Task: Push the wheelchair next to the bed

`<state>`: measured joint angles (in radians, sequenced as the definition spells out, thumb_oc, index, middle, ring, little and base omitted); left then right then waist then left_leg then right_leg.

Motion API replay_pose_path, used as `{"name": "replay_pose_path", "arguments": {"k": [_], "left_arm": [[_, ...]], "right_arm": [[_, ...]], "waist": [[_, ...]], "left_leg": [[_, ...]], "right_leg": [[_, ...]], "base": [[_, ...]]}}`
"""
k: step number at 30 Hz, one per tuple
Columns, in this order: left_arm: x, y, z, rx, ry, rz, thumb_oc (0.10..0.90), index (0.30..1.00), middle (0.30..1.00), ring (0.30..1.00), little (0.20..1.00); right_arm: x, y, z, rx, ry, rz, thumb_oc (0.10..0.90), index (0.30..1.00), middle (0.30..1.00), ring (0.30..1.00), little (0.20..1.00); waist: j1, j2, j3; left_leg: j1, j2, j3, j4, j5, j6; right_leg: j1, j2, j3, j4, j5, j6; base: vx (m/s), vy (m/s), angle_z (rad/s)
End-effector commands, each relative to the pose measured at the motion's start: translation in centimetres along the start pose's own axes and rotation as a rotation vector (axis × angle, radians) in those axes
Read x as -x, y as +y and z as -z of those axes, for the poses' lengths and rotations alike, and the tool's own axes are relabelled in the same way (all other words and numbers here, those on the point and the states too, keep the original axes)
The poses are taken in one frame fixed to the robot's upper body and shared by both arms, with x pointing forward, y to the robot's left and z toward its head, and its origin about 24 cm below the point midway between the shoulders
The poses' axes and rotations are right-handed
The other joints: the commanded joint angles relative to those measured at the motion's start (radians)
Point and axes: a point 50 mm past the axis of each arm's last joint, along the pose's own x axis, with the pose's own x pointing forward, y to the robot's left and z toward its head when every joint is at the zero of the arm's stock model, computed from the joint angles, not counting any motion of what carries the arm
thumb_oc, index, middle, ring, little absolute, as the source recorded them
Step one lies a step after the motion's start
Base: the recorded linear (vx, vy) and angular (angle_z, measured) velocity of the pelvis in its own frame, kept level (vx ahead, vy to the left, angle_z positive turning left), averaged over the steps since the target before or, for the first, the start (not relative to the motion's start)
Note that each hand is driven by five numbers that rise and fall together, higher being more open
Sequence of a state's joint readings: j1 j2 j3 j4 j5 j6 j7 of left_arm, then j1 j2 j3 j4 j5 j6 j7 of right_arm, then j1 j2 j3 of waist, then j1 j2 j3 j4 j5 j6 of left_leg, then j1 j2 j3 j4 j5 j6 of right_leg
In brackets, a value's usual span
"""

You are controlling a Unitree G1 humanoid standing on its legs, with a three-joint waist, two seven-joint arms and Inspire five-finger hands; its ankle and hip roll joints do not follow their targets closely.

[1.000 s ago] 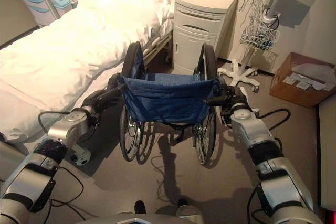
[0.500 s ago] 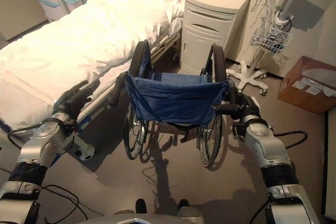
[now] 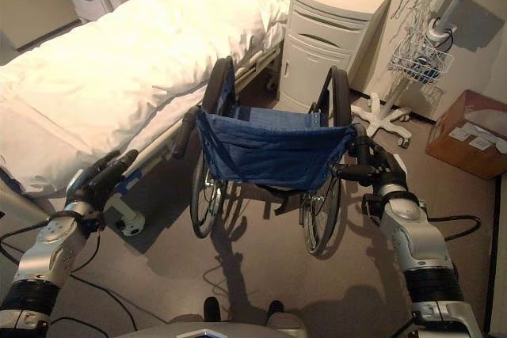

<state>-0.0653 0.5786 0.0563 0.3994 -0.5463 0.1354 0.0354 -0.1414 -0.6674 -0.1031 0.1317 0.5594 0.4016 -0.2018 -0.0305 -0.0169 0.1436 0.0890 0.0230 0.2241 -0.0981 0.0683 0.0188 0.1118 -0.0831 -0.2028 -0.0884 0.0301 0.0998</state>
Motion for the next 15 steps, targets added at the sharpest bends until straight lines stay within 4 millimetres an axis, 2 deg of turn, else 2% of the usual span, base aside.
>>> {"name": "replay_pose_path", "arguments": {"k": [1,5,7,9,12,14,15], "left_arm": [[-0.2,1.7,-2.3,0.049,-0.179,-0.083,0.800,0.900,0.900,0.900,0.900],[-0.1,1.3,-0.5,0.060,-0.155,-0.100,0.800,0.900,0.900,0.900,0.900],[0.1,0.9,0.1,0.063,-0.146,-0.097,0.800,0.900,0.900,0.900,0.900],[0.5,0.0,1.9,0.069,-0.112,-0.076,0.800,0.900,0.900,0.900,0.900],[0.9,-0.8,3.7,0.085,-0.079,-0.068,0.800,0.900,0.900,0.900,0.900],[1.2,-1.5,5.2,0.103,-0.046,-0.071,0.800,0.900,0.900,0.900,0.900],[1.2,-1.5,5.2,0.102,-0.046,-0.071,0.800,0.900,0.900,0.900,0.900]], "right_arm": [[1.0,-8.8,-6.2,0.039,-0.231,0.373,0.800,0.900,0.900,0.900,0.900],[1.3,-10.9,-5.7,0.158,-0.209,0.529,0.800,0.900,0.900,0.900,0.900],[1.6,-11.2,-5.6,0.190,-0.215,0.572,0.800,0.900,0.900,0.900,0.900],[2.2,-11.7,-5.8,0.230,-0.280,0.675,0.800,0.900,0.900,0.900,0.900],[2.7,-11.3,-5.6,0.189,-0.348,0.754,0.800,0.900,0.900,0.900,0.900],[3.0,-10.5,-4.1,0.085,-0.378,0.782,0.800,0.900,0.900,0.900,0.900],[3.0,-10.5,-4.1,0.085,-0.378,0.782,0.800,0.900,0.900,0.900,0.900]], "waist": [[-0.032,-0.014,-0.092],[-0.034,-0.017,-0.090],[-0.034,-0.017,-0.089],[-0.032,-0.015,-0.085],[-0.030,-0.010,-0.083],[-0.032,-0.003,-0.081],[-0.032,-0.004,-0.081]], "left_leg": [[0.041,-0.035,0.060,0.011,-0.090,-0.031],[0.040,-0.035,0.065,0.011,-0.090,-0.032],[0.039,-0.035,0.064,0.012,-0.090,-0.031],[0.037,-0.035,0.064,0.012,-0.090,-0.028],[0.036,-0.036,0.062,0.013,-0.091,-0.025],[0.037,-0.038,0.061,0.013,-0.094,-0.021],[0.037,-0.038,0.061,0.013,-0.094,-0.021]], "right_leg": [[-0.040,0.031,-0.006,0.061,-0.009,0.019],[-0.044,0.032,-0.004,0.065,-0.008,0.019],[-0.046,0.033,-0.002,0.066,-0.008,0.019],[-0.050,0.034,0.002,0.068,-0.008,0.018],[-0.052,0.035,0.006,0.070,-0.008,0.018],[-0.053,0.036,0.012,0.073,-0.011,0.018],[-0.053,0.036,0.012,0.073,-0.011,0.018]], "base": [[0.00,0.000,0.00],[0.00,-0.005,-0.02],[0.00,0.000,0.00],[0.00,0.000,0.00],[0.00,0.000,0.00],[0.00,0.000,0.00],[0.00,0.000,0.00]]}}
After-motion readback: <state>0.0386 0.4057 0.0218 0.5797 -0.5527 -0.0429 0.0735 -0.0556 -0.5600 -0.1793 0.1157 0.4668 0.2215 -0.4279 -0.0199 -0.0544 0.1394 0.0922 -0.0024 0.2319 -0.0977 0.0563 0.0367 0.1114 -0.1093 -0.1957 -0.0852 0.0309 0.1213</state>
